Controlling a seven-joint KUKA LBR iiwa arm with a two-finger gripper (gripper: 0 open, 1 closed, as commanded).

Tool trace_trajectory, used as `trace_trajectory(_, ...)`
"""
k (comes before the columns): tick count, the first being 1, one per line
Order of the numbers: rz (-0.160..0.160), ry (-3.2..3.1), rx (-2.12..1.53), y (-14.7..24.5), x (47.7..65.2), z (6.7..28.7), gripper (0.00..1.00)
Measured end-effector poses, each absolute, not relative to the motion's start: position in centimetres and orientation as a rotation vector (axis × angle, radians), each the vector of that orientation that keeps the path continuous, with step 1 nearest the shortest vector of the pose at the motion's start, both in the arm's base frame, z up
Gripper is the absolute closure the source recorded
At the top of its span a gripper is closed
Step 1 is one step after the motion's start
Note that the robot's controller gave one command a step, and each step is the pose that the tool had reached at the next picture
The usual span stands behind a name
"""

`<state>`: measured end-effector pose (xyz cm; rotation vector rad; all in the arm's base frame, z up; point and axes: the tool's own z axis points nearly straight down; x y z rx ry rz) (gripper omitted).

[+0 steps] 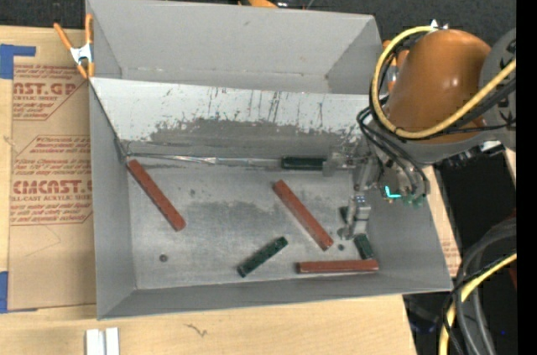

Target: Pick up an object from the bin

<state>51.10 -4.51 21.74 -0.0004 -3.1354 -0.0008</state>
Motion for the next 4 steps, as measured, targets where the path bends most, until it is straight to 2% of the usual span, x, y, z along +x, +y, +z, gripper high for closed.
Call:
trace_trajectory(1, -0.002, -3.129, -0.206, -4.6, 52.2, 6.5, 0.00)
trace_trajectory(2, -0.003, -3.114, -0.426, -2.4, 51.2, 10.0, 0.00)
trace_trajectory(3, 0.000, -3.057, -0.724, -4.5, 51.4, 10.7, 0.00)
trace_trajectory(4, 0.000, -2.928, -1.126, -3.4, 49.9, 6.8, 0.00)
